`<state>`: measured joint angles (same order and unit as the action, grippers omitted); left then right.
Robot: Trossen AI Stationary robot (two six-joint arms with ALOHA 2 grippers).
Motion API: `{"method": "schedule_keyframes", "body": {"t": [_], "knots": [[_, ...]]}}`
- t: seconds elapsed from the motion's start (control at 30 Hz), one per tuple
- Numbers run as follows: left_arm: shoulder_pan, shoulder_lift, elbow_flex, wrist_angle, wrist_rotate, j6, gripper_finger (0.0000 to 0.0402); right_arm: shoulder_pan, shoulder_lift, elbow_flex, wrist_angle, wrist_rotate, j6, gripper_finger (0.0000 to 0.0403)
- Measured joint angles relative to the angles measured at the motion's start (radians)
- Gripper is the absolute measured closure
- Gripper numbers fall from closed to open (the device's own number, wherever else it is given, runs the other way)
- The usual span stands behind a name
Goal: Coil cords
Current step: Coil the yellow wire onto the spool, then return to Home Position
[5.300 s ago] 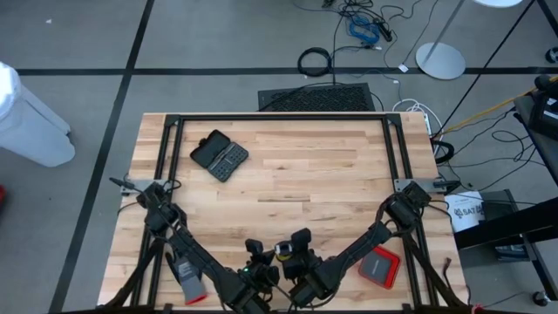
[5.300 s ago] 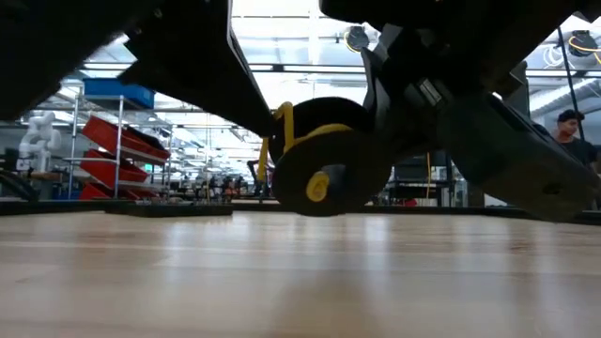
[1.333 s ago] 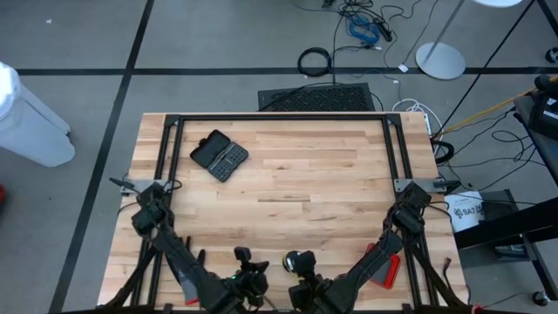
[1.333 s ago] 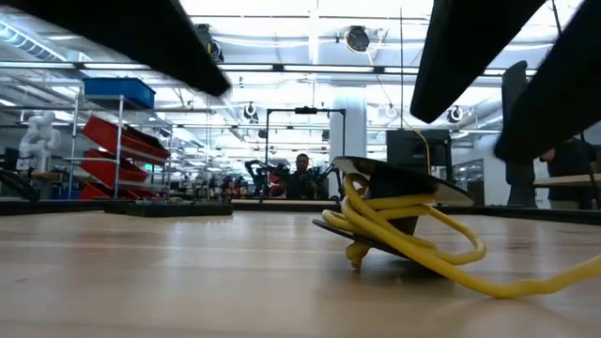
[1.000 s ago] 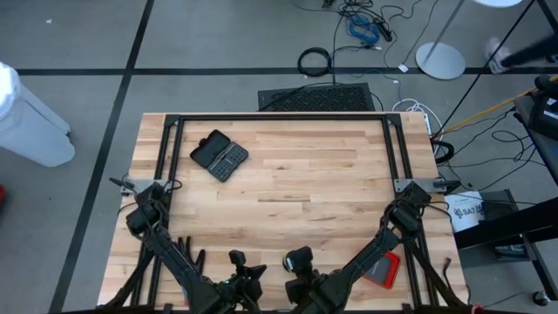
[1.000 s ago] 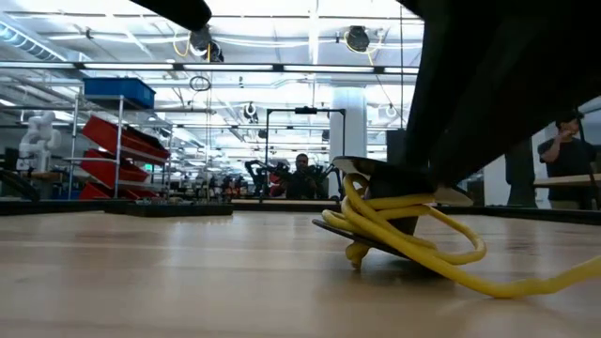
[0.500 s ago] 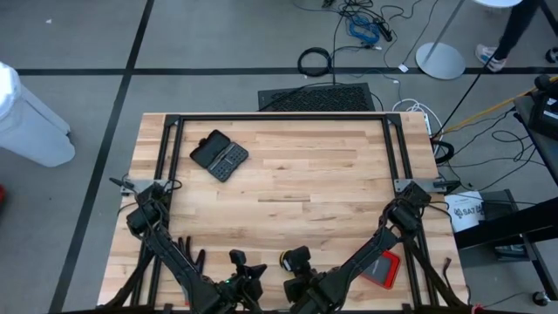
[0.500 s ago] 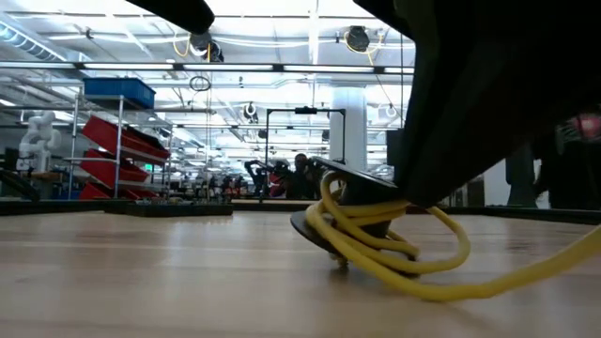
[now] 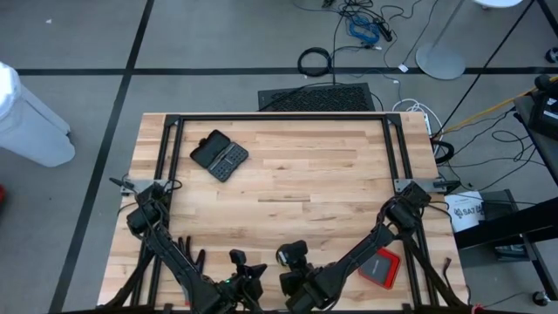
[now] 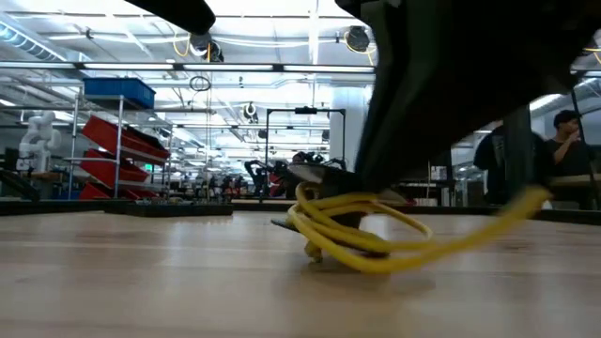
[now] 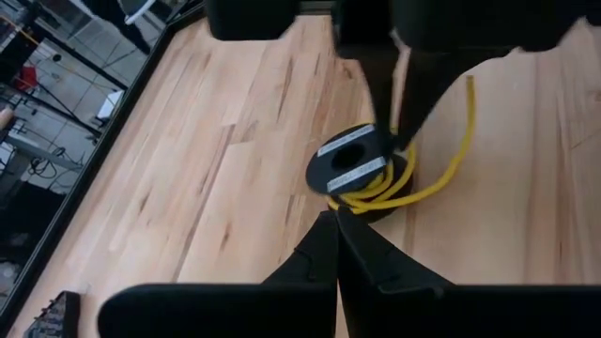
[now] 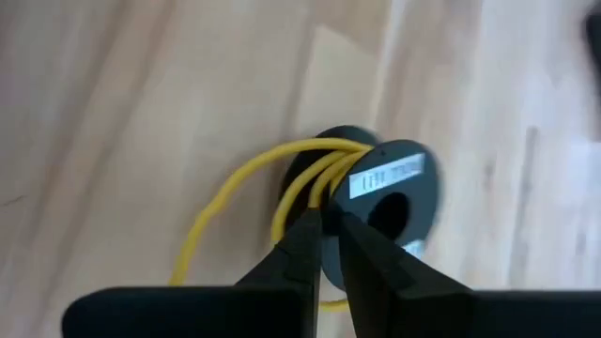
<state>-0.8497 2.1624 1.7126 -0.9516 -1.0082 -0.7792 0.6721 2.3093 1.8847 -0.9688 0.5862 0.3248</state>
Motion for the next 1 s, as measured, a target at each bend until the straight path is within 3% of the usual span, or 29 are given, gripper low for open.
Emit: {"method": "schedule_keyframes", "body": {"t": [0.4, 0.8, 1.0], "knots": [[0.005, 0.000, 0.000, 0.000, -0.001, 0.000, 0.0401, -0.029, 0.000, 0.000, 0.000, 0.031, -0.019, 0.0371], [0.005, 0.000, 0.000, 0.000, -0.001, -0.001, 0.0401, 0.028, 0.000, 0.078, -0.107, 0.050, 0.055, 0.0283], [0.005, 0.000, 0.000, 0.000, -0.001, 0.000, 0.0401, 0.062, 0.000, 0.186, -0.194, 0.086, 0.059, 0.0267]]}}
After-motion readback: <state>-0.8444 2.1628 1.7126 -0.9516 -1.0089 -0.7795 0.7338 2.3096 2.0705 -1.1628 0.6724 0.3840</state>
